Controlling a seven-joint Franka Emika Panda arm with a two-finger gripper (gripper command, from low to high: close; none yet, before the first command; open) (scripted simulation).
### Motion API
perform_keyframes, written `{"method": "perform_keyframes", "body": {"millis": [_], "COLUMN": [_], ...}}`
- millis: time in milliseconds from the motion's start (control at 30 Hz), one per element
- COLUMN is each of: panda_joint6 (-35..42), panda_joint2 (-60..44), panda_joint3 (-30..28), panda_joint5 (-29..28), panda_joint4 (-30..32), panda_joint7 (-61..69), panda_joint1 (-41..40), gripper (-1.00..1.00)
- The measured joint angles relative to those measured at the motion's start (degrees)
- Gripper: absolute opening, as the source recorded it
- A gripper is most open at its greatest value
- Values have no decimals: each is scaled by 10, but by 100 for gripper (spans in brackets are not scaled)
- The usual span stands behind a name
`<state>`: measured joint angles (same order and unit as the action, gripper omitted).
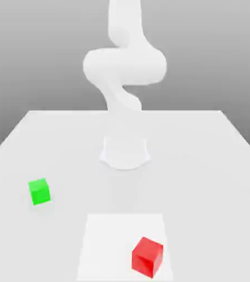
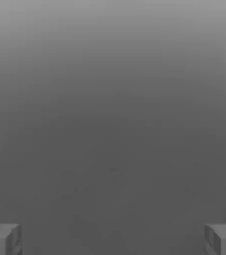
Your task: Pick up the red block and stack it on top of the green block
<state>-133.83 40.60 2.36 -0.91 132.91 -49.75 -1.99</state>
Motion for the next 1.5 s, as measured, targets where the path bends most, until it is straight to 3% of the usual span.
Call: {"method": "perform_keyframes", "body": {"millis": [467,800,967,1000,1233,1400,1500], "panda_joint6": [-115,-200,-278,-290,-292,-220,-208], "panda_joint2": [-296,-495,-597,-613,-615,-524,-476], "panda_joint3": [95,108,75,67,67,94,47], "panda_joint5": [-69,-56,-92,-99,-100,-51,-50], "panda_joint4": [63,109,99,97,97,113,153], "panda_joint7": [-233,-353,-392,-397,-398,-365,-424], "panda_joint1": [-73,-63,-37,-30,-30,-51,-86], "gripper": [0,0,0,-100,-100,-100,-100]}}
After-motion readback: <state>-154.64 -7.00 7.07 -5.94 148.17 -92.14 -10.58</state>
